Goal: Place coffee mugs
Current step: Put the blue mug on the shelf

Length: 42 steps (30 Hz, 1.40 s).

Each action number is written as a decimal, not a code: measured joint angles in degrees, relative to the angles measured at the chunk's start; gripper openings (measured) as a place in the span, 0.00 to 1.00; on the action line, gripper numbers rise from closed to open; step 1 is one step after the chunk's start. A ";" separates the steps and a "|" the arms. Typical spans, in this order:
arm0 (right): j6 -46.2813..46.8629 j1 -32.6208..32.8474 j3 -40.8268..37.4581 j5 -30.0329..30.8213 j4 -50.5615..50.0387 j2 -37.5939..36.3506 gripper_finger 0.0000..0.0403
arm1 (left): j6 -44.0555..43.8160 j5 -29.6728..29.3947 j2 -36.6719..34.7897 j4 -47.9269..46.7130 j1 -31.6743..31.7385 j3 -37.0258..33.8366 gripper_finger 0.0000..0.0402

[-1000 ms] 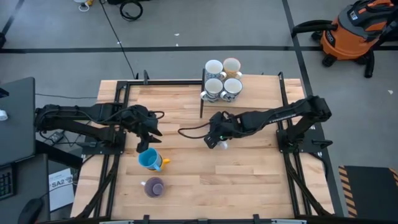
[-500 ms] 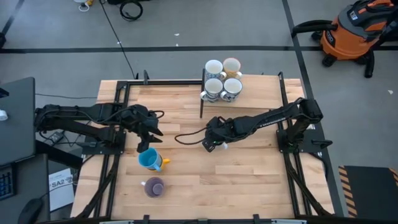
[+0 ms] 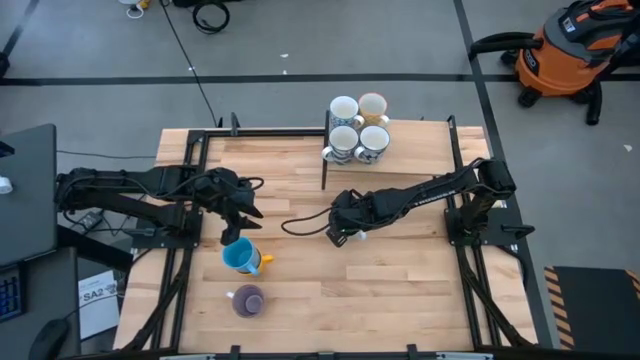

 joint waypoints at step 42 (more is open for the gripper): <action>-29.11 -0.17 -0.09 -15.16 -18.95 -19.41 0.09 | -0.04 0.00 0.02 0.02 -0.02 0.02 0.38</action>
